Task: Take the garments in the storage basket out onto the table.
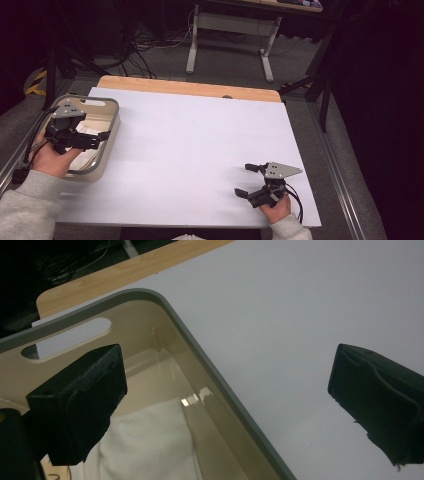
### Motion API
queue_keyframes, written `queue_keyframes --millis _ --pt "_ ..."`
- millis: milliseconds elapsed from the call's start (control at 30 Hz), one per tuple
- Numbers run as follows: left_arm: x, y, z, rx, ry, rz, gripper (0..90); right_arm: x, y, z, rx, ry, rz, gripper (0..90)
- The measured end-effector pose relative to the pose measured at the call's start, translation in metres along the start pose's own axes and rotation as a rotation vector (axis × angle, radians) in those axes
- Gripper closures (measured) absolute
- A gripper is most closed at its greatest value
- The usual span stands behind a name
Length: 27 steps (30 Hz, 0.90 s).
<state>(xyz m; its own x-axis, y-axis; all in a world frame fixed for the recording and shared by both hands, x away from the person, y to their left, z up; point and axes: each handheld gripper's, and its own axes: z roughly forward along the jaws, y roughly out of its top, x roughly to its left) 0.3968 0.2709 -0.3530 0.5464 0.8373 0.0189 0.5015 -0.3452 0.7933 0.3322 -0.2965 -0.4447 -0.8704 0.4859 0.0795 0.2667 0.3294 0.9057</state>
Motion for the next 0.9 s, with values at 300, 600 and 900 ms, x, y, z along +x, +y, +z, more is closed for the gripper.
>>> queue_keyframes --millis 300,600,900 --pt "0.021 -0.006 0.005 0.038 0.031 -0.038 2.9 0.000 0.000 0.000 0.000 -0.001 -0.003 2.5" --pt "0.035 -0.012 0.010 0.083 0.050 -0.068 2.8 0.000 0.000 0.000 0.001 0.000 -0.001 2.5" --pt "0.047 -0.018 0.021 0.198 0.069 -0.095 2.4 0.000 0.000 0.000 0.000 0.003 -0.001 2.5"
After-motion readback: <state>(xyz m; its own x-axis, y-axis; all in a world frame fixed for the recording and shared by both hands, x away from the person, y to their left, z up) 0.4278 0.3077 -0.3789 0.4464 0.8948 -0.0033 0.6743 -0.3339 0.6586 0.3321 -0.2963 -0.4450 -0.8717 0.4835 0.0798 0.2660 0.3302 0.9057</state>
